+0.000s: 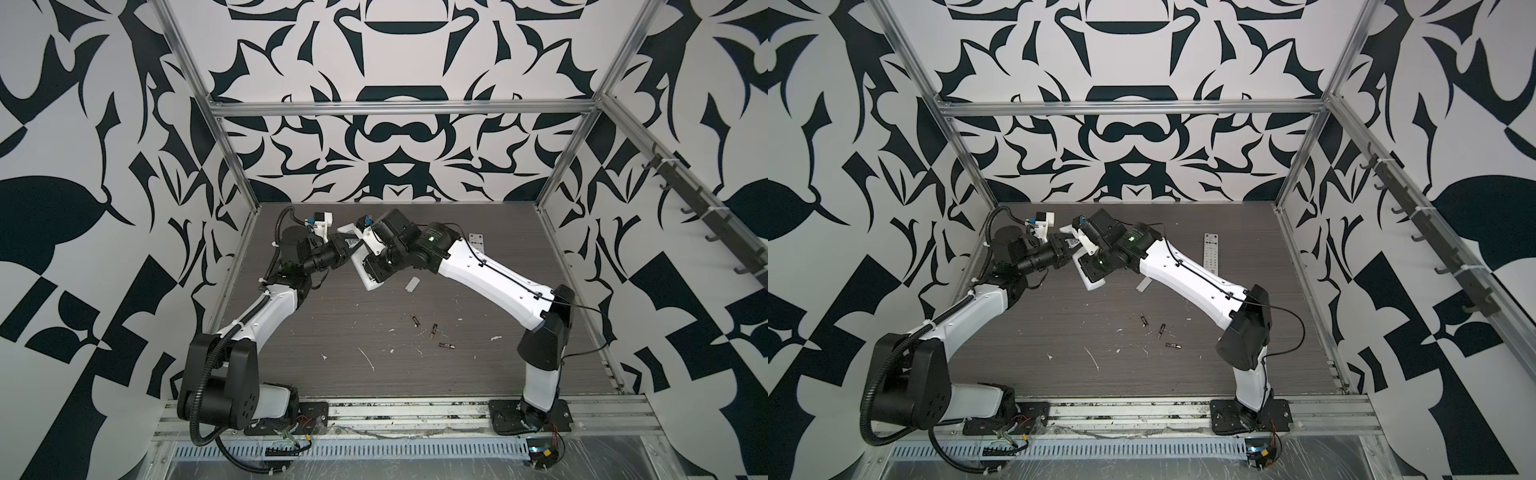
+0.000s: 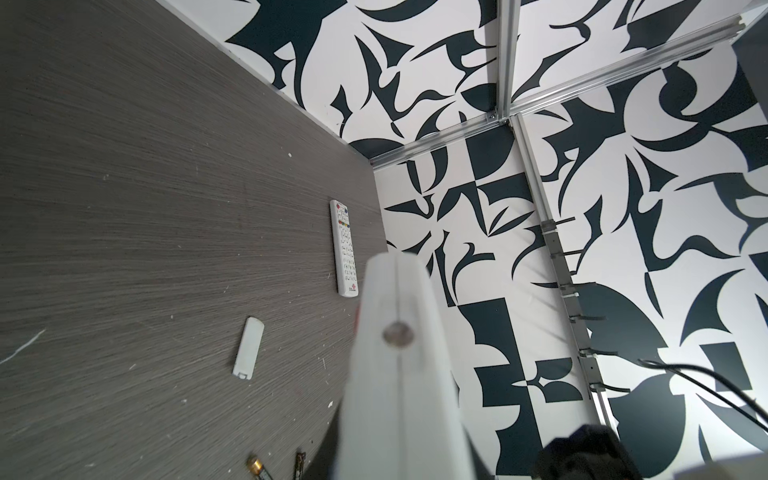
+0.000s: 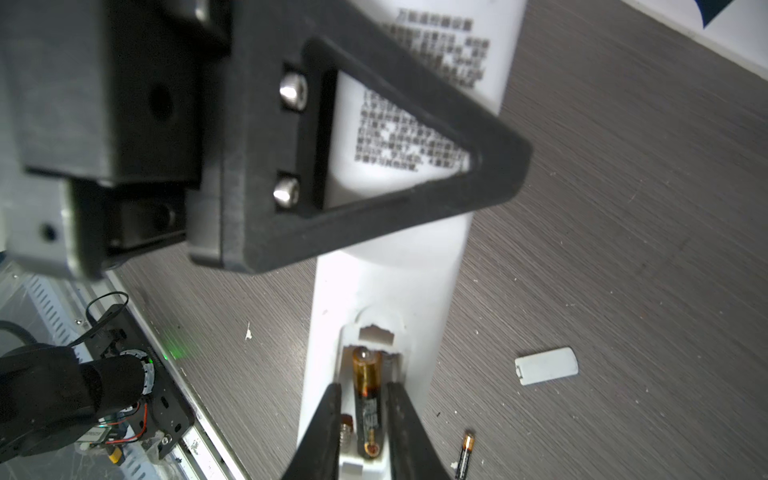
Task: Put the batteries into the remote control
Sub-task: 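Lower the battery end-first into the remote's compartment with the right gripper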
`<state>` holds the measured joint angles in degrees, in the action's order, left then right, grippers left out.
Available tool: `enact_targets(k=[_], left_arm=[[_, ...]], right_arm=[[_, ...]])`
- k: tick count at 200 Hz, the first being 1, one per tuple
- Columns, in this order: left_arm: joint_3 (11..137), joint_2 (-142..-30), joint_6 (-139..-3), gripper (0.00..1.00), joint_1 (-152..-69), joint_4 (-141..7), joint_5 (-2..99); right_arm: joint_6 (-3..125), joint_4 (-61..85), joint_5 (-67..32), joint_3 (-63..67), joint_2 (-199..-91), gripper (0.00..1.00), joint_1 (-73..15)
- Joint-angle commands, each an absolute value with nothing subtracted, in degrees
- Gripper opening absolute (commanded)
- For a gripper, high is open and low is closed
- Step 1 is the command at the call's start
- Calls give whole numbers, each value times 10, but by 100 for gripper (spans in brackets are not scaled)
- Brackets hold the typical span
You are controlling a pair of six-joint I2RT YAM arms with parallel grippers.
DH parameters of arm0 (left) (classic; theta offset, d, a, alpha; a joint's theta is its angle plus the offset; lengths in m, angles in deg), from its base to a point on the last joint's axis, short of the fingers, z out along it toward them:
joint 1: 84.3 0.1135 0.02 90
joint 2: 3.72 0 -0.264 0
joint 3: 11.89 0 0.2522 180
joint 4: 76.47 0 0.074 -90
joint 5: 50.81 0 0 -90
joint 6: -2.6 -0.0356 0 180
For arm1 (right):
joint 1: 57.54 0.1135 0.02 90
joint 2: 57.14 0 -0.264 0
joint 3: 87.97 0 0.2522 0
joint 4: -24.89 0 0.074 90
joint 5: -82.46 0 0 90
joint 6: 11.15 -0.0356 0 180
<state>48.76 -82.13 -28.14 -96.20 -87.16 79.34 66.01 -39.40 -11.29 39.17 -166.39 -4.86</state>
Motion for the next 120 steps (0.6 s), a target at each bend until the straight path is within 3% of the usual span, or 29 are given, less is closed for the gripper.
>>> enact_targets(k=[1,71,120], left_arm=[[514,-802,-274,0,-966,-888,810],[523,-802,-279,0,-974,-878,797],[528,-793,-284,0,-983,-862,782]], right_arm=[[670,-446,-89,400,-1689,27,-45],[679,-437,-83,409,-1723,25,-43],[685,-451,-75,432,-1755,31,-44]])
